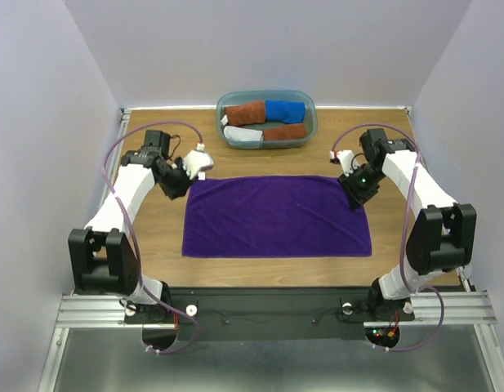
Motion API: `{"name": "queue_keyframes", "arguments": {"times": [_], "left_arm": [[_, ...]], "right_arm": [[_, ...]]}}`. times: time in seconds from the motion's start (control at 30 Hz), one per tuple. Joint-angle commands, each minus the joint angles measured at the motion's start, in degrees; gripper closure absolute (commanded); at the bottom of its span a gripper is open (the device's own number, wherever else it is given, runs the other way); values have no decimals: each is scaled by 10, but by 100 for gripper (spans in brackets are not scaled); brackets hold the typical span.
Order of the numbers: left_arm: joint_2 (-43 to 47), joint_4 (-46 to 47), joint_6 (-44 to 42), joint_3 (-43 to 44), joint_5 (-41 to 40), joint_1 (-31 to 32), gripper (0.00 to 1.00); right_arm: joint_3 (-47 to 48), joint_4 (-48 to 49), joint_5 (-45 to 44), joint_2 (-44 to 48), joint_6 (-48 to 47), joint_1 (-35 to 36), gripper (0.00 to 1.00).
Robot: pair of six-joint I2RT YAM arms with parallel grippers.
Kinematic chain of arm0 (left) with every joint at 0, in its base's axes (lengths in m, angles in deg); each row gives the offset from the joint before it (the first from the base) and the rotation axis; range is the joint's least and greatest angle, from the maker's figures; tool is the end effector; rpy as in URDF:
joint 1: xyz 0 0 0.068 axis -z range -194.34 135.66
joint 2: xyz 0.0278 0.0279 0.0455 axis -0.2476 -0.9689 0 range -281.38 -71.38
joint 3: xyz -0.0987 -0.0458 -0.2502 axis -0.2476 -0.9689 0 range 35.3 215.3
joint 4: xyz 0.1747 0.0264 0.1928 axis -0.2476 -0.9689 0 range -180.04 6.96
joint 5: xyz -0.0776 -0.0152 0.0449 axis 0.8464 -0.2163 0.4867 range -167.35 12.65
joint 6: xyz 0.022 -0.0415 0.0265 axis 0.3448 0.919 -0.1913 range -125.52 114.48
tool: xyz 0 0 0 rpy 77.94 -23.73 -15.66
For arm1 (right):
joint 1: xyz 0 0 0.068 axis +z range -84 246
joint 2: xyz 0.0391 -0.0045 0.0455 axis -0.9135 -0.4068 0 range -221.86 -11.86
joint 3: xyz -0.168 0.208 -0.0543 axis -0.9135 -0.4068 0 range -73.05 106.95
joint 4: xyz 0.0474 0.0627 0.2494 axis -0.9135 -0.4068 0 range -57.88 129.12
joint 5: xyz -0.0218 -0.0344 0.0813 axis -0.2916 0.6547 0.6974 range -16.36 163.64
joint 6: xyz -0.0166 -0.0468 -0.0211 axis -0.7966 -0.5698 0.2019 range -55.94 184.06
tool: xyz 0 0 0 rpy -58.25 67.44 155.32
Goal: Roll the towels
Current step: Flatten the towel
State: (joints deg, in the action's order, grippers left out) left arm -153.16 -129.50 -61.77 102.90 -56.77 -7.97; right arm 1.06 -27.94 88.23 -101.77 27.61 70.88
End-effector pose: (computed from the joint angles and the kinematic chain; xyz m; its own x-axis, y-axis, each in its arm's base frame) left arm 0.2841 -0.0443 0.2794 -0.2525 0.8113 -0.5273 0.8730 0.4260 0.2375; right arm 0.2834 0.0331 0.2608 -0.7279 -0.6392 -0.2484 -0.6786 0.7234 0.1273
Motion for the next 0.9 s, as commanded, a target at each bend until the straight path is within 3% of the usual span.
{"name": "queue_keyframes", "arguments": {"times": [0.0, 0.13, 0.4, 0.63, 0.87], "left_arm": [[-48, 131, 161, 48, 50, -26, 71], [-122, 210, 238, 73, 54, -27, 71], [-212, 279, 285, 91, 44, -27, 71], [-250, 291, 299, 92, 59, -27, 71], [-299, 296, 308, 105, 65, -29, 72]], "right_arm": [[50, 118, -30, -50, 74, -13, 69], [128, 189, -51, -143, 140, -46, 72], [258, 199, -56, -274, 162, -59, 72], [247, 201, -40, -313, 147, -59, 69], [214, 239, -81, -338, 125, -60, 69]]}}
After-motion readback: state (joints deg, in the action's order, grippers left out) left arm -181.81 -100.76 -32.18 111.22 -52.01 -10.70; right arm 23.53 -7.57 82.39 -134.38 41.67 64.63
